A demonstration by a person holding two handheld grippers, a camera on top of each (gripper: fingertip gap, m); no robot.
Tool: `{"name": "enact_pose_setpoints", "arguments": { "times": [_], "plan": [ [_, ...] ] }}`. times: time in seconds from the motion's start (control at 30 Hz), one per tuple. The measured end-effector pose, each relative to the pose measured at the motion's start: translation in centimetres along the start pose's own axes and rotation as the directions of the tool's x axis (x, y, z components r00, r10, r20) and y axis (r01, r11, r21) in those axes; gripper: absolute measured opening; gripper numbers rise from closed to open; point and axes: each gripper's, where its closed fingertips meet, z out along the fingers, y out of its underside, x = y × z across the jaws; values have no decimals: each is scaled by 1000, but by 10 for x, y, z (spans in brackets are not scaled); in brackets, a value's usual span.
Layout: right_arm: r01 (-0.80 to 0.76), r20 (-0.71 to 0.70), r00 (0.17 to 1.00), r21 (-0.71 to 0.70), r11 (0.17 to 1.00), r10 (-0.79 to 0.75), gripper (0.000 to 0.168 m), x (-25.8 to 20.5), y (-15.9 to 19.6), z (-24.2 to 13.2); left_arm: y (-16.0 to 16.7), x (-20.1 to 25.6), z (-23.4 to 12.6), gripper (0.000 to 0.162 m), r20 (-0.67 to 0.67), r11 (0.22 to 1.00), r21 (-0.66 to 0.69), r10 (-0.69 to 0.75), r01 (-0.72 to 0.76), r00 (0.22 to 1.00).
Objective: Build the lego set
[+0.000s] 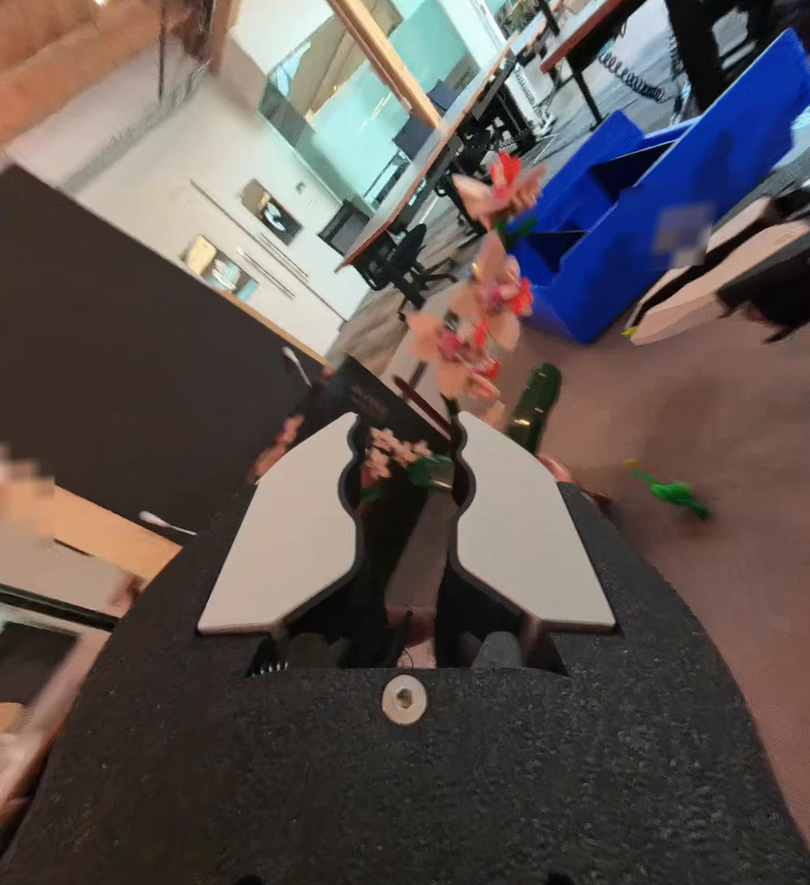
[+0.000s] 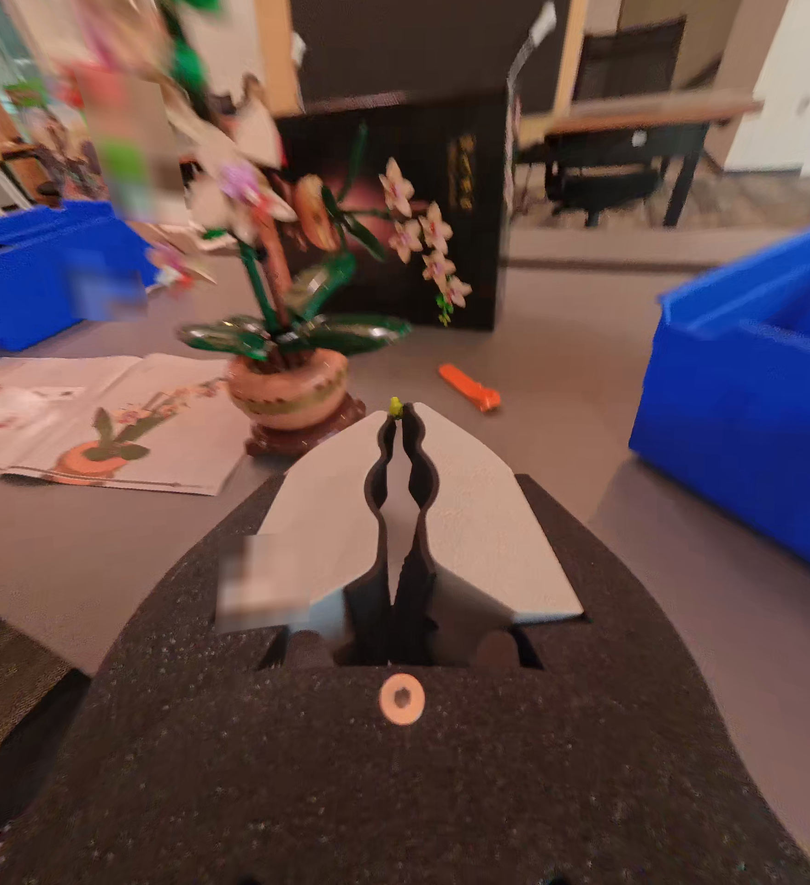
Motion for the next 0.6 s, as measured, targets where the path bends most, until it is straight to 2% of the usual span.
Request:
{"name": "enact_pose_setpoints", "arguments": {
  "times": [0.1,0.2,0.33,0.6],
  "plan": [
    [-16,-8,1000,-58,998,16,3,7,25,12,44,36,-5,35,-57,990,-110,-91,84,994],
    [-2,8,1000,-63,998,2,3,5,26,8,70,61,-13,34,-95,976,-170,-152,135,984],
    [25,38,999,-78,997,-22,3,2,27,7,79,78,-16,30,-87,952,-150,-281,266,956],
    [120,133,987,-191,974,-96,3,-9,49,13,88,118,-10,33,-162,921,-237,-350,308,923]
  ]
}}
